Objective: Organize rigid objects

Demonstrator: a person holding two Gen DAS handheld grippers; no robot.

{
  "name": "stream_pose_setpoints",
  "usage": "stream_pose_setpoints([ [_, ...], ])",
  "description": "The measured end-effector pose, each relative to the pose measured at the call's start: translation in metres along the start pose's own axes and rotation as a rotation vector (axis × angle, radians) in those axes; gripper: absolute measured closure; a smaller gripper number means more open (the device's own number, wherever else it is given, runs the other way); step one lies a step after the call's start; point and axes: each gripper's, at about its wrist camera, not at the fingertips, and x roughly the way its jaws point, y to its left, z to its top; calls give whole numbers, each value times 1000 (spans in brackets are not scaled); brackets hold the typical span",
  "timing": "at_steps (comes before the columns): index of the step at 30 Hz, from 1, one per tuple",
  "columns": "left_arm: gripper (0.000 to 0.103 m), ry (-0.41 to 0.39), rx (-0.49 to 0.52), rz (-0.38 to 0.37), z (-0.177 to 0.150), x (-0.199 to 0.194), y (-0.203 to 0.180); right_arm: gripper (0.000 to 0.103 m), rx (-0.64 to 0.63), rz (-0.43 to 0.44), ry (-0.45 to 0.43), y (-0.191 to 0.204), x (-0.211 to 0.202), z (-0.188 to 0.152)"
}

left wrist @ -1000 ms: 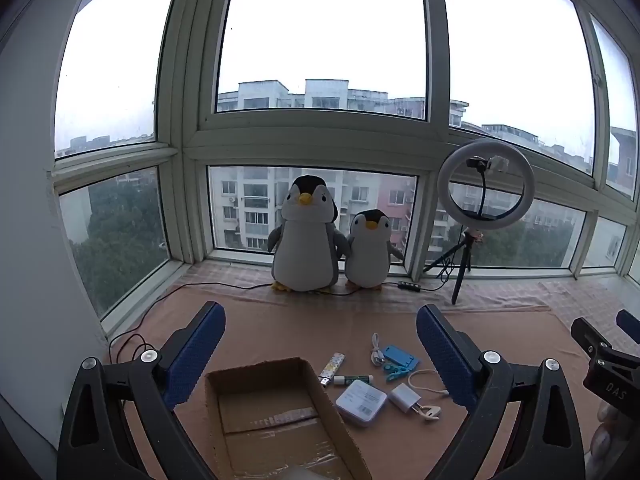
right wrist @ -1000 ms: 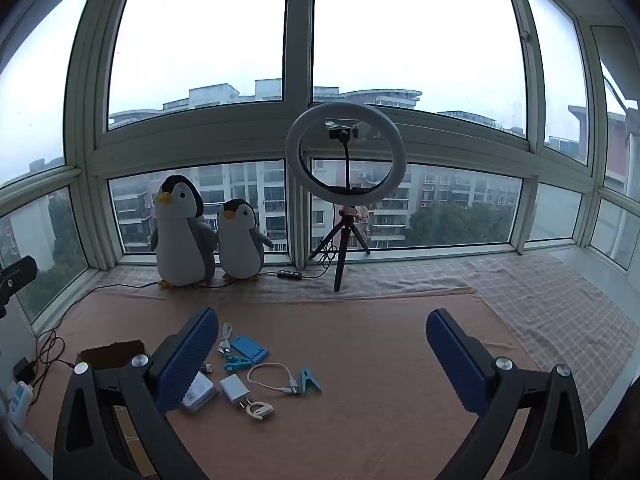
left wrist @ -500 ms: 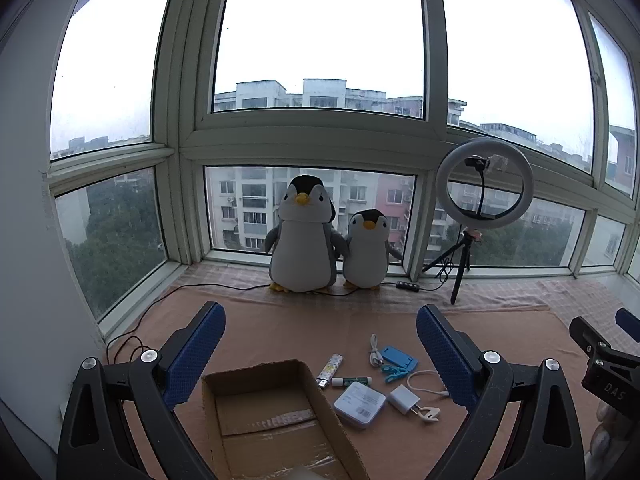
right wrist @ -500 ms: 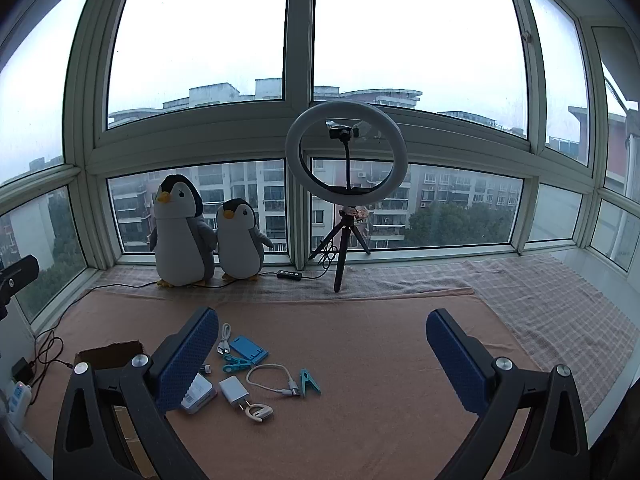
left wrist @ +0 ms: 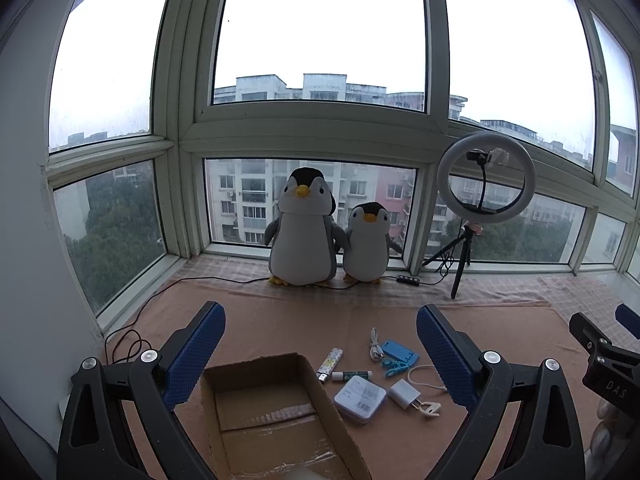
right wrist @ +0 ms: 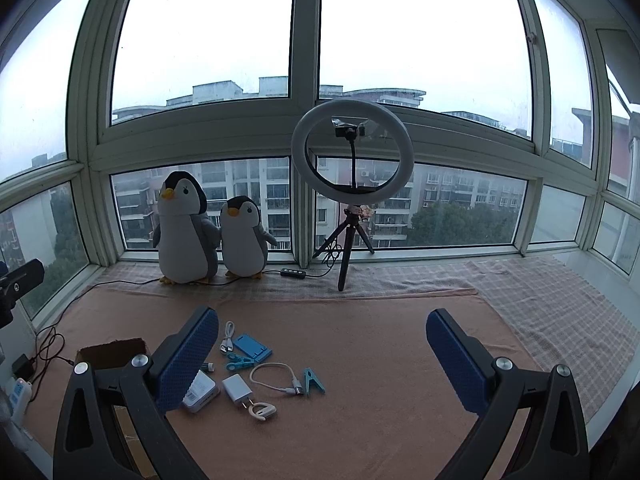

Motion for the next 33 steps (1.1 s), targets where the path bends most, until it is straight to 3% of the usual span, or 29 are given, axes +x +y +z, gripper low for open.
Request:
stream_pose_setpoints([
  [33,5,25,4,-8,-2,1,-3,0,1,4,13,-2,-2,-3],
])
